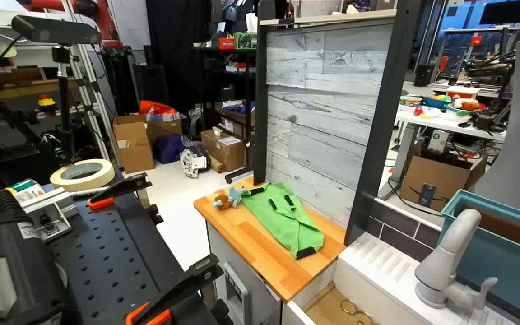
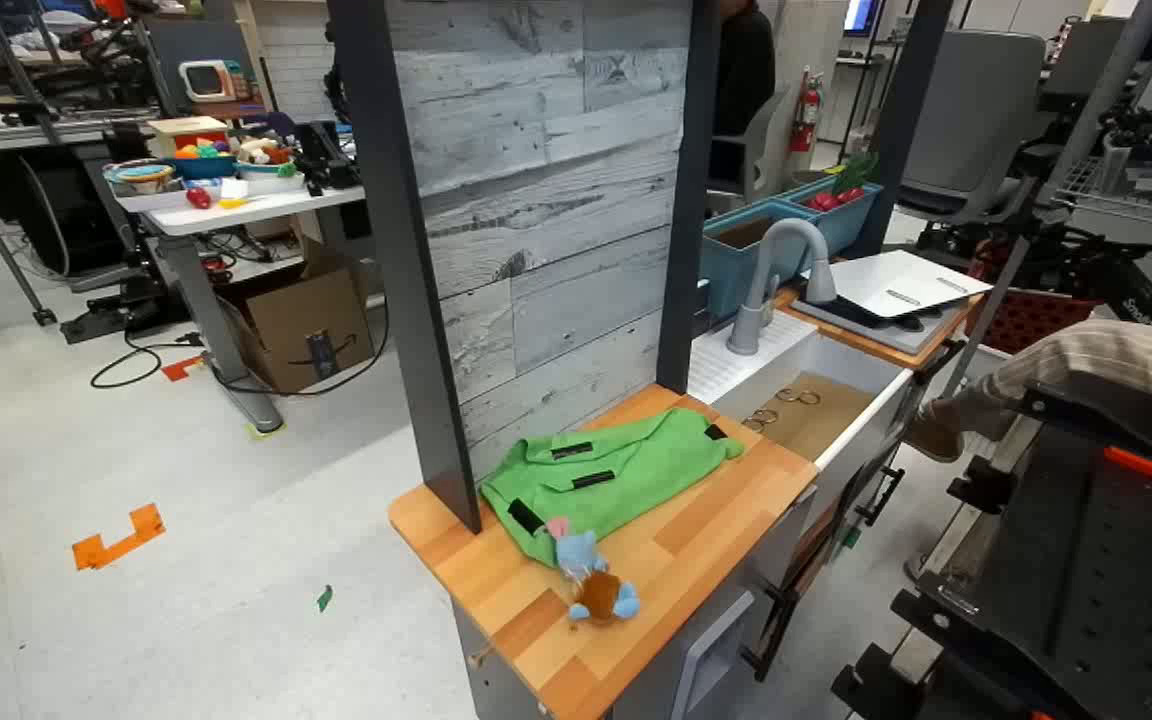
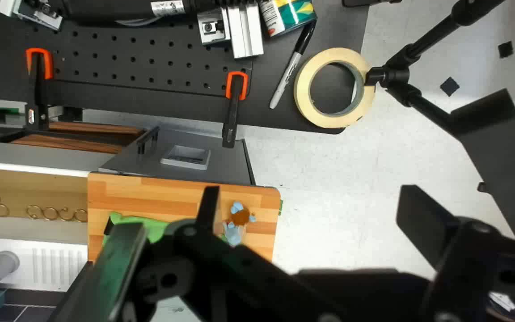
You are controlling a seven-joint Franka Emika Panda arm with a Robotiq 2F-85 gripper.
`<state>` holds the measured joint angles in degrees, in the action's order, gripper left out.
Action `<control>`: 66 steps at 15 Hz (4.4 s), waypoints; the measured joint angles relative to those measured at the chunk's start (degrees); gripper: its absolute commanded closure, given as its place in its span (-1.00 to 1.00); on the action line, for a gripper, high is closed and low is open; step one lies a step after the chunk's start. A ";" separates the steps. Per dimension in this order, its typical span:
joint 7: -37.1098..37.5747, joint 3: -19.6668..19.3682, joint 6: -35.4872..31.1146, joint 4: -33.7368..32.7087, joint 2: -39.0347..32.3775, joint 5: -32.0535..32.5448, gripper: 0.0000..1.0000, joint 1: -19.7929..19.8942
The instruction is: Slide the green cloth to the right
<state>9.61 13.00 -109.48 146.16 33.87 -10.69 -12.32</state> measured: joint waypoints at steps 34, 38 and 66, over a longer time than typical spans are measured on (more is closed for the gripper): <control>2.61 -10.43 -37.00 -13.67 -47.94 10.42 -1.00 12.22; 4.58 -11.15 -40.75 -13.04 -48.18 10.53 -1.00 11.18; 14.63 -19.47 -35.87 -58.93 -97.21 10.95 -1.00 -0.13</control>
<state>24.24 -6.46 -145.35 87.23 -63.34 0.26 -12.45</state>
